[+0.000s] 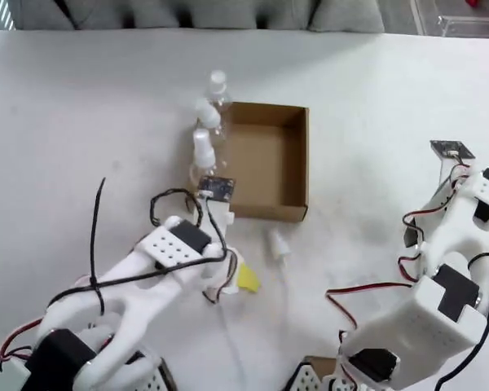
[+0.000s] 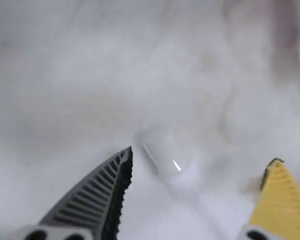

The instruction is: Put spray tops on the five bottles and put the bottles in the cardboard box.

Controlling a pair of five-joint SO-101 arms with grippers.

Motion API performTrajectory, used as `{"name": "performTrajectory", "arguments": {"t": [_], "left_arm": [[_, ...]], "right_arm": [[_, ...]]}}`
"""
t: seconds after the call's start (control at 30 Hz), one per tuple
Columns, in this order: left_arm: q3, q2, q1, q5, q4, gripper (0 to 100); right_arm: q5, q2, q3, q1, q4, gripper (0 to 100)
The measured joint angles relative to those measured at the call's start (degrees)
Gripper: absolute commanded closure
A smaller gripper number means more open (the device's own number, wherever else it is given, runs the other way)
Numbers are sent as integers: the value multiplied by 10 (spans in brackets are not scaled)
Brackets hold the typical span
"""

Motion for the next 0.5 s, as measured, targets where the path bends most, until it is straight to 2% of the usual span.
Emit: {"name": "performTrajectory", "arguments": {"t": [0.27,0.5], "left_arm": [[4,0,4,1,38,619],[30,1,12,28,-19,620]], "right_arm": [[2,-1,11,-3,-18,982],[30,-3,17,-3,-40,982]]}}
